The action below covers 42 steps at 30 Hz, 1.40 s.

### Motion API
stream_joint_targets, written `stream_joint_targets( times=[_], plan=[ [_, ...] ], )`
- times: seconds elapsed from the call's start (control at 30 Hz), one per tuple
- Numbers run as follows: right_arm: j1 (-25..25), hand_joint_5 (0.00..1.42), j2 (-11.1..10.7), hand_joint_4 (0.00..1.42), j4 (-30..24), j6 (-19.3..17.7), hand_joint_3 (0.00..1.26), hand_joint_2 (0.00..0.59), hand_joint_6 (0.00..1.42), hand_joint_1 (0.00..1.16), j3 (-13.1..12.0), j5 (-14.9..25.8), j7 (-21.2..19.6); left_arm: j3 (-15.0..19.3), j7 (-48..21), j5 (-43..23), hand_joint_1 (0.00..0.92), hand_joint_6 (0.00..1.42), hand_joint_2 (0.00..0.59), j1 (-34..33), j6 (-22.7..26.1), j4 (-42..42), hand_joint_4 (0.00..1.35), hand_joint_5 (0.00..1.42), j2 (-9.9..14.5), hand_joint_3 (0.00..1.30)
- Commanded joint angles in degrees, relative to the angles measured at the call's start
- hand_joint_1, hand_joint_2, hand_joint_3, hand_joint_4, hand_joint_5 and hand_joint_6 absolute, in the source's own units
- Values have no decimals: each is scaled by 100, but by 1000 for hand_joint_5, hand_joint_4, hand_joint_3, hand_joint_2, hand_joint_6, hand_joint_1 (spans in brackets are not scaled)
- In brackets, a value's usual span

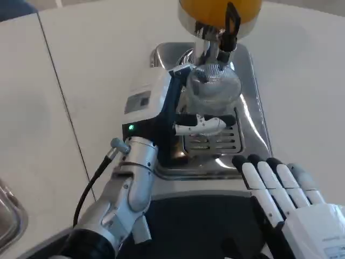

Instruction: Grasp the cup under the faucet to collect the drink, then remove the cup.

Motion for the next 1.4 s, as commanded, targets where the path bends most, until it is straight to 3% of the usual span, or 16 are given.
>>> stream_joint_targets(
  times=[0.03,0.2,0.33,0.5,0.67,1.0,1.4],
  plan=[
    [-39,0,-5,0,-75,69,0,515,0,299,12,-7,86,-5,80,-148,646,1424,0,-10,-123,111,1044,1405,105,1143],
    [-134,0,-12,0,-99,121,0,512,0,298,11,51,195,-102,164,-97,651,1424,0,136,-251,10,1065,1392,182,1122],
    [-144,0,-9,0,-124,165,0,508,0,296,5,117,264,-190,253,-7,628,1341,0,293,-176,-187,1008,1194,164,901],
    [-136,0,1,0,-123,193,0,505,0,294,18,141,268,-290,201,-18,381,965,14,381,-258,-314,493,833,219,454],
    [-137,0,22,0,-114,199,0,508,0,286,78,111,265,-307,42,-79,297,690,21,361,-237,-331,246,633,286,249],
    [-181,0,2,0,-116,210,0,503,0,270,77,129,274,-225,-43,-158,231,448,6,402,-276,-494,107,480,410,151],
    [-196,0,31,0,-80,237,0,504,0,260,235,96,286,-104,-225,-164,134,334,0,823,-438,-1046,20,380,1049,95]
  ],
)
